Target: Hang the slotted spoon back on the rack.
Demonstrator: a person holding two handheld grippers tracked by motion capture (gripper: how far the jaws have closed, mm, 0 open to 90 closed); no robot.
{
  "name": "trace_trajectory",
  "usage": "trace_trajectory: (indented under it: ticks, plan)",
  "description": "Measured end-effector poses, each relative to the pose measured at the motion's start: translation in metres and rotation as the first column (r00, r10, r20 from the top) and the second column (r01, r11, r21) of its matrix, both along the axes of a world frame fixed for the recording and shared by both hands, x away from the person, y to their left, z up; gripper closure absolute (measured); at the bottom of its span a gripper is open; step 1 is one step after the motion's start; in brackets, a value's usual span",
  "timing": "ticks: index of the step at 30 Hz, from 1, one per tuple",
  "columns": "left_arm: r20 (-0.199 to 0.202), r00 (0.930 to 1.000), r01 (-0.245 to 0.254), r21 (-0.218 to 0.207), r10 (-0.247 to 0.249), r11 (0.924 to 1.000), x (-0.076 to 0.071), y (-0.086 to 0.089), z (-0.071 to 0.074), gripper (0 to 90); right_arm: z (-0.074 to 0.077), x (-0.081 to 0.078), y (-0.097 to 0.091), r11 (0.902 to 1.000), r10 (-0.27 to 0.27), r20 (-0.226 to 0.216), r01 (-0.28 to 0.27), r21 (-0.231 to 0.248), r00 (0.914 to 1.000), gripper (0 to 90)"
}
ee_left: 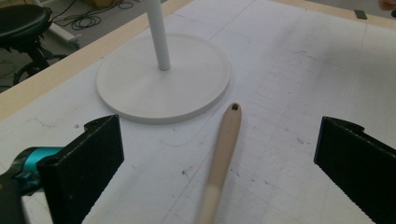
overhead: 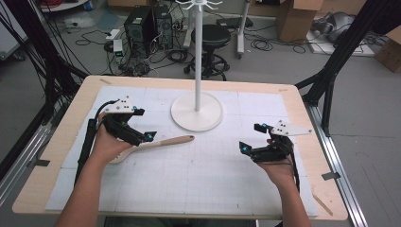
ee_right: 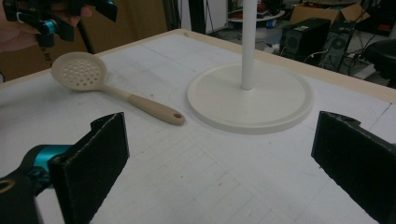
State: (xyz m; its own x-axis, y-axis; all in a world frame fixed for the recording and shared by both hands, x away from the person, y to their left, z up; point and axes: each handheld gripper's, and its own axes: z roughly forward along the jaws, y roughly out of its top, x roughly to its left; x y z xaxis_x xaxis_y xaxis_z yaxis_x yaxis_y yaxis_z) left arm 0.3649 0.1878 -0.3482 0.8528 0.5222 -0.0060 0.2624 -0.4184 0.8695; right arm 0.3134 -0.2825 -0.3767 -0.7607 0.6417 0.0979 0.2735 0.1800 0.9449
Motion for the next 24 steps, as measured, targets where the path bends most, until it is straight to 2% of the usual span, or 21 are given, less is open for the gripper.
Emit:
trace_trajectory:
  ticks: [3,6,12,17,19,22,24]
  plan:
    - [-0.022,0.9997,0.012,0.037,-0.011,0.9992,0.009,-0.007,-0.002,2.0,0.001,-0.001,0.001,1.0000,0.003,0.009,-0.003,-0.008,1.0000,3.0]
    - [-0.036,0.9991,0.026,0.056,-0.024,0.9981,0.014,-0.011,-0.005,2.0,0.001,-0.001,0.001,1.0000,0.004,0.009,-0.004,-0.008,1.0000,3.0]
    - [-0.091,0.9940,0.071,0.106,-0.061,0.9918,0.024,-0.027,-0.017,2.0,0.000,-0.001,0.002,0.9999,0.009,0.004,-0.009,-0.012,0.9999,3.0]
    - [-0.126,0.9895,0.092,0.172,-0.070,0.9808,0.029,-0.036,-0.028,2.0,-0.001,0.000,0.003,0.9997,0.014,-0.004,-0.014,-0.022,0.9999,3.0]
    - [-0.144,0.9869,0.103,0.215,-0.072,0.9712,0.032,-0.039,-0.034,2.1,-0.001,0.000,0.003,0.9996,0.015,0.006,-0.015,-0.022,0.9999,3.0]
    - [-0.159,0.9847,0.107,0.230,-0.071,0.9672,0.033,-0.041,-0.038,2.1,0.000,-0.001,0.002,0.9997,0.012,0.006,-0.012,-0.020,0.9999,3.0]
    - [-0.166,0.9837,0.111,0.262,-0.068,0.9587,0.034,-0.042,-0.042,2.1,0.000,-0.001,0.002,0.9998,0.011,0.005,-0.011,-0.019,0.9999,3.0]
